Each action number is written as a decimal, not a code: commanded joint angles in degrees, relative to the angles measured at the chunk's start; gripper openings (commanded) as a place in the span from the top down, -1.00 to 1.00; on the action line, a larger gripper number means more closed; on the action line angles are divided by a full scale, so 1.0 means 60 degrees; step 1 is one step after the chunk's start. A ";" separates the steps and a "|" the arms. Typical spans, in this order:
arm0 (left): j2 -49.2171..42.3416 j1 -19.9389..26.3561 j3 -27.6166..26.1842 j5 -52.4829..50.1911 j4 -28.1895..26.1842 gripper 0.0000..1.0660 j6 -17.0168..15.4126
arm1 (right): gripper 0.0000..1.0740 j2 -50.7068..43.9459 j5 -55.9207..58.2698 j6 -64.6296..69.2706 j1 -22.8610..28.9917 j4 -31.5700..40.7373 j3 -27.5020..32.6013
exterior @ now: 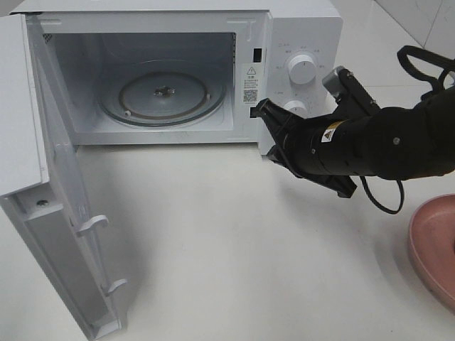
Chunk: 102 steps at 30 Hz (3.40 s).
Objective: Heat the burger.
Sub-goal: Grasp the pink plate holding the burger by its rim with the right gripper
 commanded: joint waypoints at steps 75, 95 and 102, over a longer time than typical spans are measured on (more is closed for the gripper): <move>-0.0172 -0.0076 0.0019 -0.0057 -0.0019 -0.83 -0.0048 | -0.54 -0.2722 0.9139 -0.4670 -0.1833 -0.5166 0.1203; -0.0172 -0.0076 0.0019 -0.0057 -0.0019 -0.83 -0.0048 | -0.47 -0.1623 0.8317 -0.4670 -0.2607 -0.5262 0.1117; -0.0172 -0.0076 0.0019 -0.0057 -0.0019 -0.83 -0.0048 | -0.44 -0.1031 0.8117 -0.4679 -0.2607 -0.5262 0.1127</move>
